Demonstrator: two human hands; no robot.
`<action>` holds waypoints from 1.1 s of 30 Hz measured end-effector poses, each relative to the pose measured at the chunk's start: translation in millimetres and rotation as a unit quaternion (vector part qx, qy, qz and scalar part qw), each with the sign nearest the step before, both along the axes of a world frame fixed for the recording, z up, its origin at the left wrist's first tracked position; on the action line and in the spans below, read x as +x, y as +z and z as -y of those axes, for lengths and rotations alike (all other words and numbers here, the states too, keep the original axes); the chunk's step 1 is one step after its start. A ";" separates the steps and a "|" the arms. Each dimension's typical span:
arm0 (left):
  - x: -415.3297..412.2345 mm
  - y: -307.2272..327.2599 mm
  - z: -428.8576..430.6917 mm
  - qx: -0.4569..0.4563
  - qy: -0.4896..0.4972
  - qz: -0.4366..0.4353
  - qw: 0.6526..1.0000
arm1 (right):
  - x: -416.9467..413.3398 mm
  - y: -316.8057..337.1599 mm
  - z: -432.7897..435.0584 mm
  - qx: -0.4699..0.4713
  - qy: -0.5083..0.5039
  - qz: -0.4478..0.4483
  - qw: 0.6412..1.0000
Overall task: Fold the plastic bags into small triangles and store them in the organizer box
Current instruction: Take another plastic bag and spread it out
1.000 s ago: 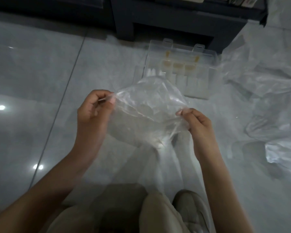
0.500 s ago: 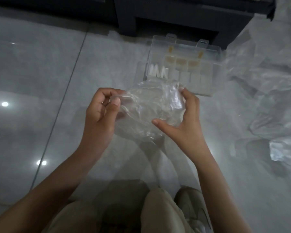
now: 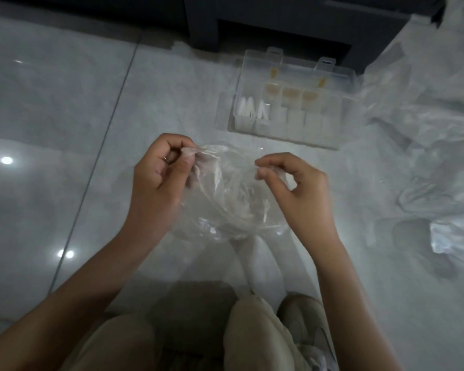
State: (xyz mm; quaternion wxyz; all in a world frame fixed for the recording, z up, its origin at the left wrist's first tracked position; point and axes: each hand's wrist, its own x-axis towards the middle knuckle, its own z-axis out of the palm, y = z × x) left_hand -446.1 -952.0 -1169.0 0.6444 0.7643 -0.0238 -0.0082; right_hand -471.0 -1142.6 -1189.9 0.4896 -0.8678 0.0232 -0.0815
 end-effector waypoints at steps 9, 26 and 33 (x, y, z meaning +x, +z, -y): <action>4.5 -8.0 -10.9 -0.008 0.069 -0.019 0.997 | 0.2 -0.2 17.0 0.293 -0.071 -0.025 0.953; -1.7 -1.8 0.6 -0.072 0.109 -0.106 0.986 | -5.1 -8.6 15.8 0.130 0.125 -0.008 0.984; -2.2 -4.5 -1.4 -0.070 0.120 -0.120 0.983 | -3.4 -2.8 1.4 0.076 0.068 0.062 0.993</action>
